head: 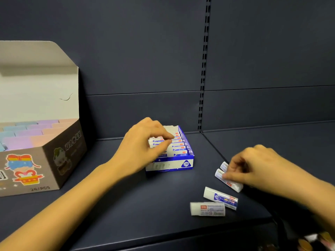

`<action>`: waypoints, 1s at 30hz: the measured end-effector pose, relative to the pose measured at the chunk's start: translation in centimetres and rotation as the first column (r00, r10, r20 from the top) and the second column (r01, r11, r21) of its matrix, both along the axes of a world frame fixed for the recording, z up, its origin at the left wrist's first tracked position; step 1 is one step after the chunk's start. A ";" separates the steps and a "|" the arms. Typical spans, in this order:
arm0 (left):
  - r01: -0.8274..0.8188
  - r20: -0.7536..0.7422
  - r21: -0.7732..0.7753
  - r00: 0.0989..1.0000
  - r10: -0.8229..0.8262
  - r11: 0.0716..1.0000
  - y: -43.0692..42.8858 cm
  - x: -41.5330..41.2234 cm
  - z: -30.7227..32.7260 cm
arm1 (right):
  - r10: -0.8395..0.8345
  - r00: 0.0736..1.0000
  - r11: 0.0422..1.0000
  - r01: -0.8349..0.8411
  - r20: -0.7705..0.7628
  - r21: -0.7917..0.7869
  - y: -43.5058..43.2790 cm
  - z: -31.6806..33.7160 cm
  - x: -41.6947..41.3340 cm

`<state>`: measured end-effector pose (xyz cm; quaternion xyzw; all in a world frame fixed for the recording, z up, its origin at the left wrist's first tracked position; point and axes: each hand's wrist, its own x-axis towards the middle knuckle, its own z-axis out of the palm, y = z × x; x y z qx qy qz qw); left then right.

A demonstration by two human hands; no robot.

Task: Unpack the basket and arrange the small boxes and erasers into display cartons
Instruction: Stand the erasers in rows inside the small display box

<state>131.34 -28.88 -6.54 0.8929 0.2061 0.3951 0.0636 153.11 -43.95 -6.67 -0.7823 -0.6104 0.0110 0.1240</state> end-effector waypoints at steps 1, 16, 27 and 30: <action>0.042 -0.021 -0.001 0.999 -0.042 0.999 -0.6 0.3 -0.1 | -0.016 1.000 1.000 0.016 0.027 0.001 -0.1 -0.4 -0.3; 0.272 -0.606 -0.263 0.699 -0.378 0.925 -5.6 5.7 -0.4 | 0.001 0.994 0.989 -0.017 0.108 0.150 -1.4 0.8 -0.3; 0.277 -0.559 -0.357 0.702 -0.441 0.892 -4.5 5.5 -1.0 | 0.259 0.656 0.963 -0.119 -0.709 0.241 -0.3 0.7 0.5; 0.274 -0.531 -0.353 0.729 -0.432 0.895 -4.2 4.2 -0.2 | 0.270 0.576 0.961 -0.120 -0.771 0.247 0.2 0.7 0.0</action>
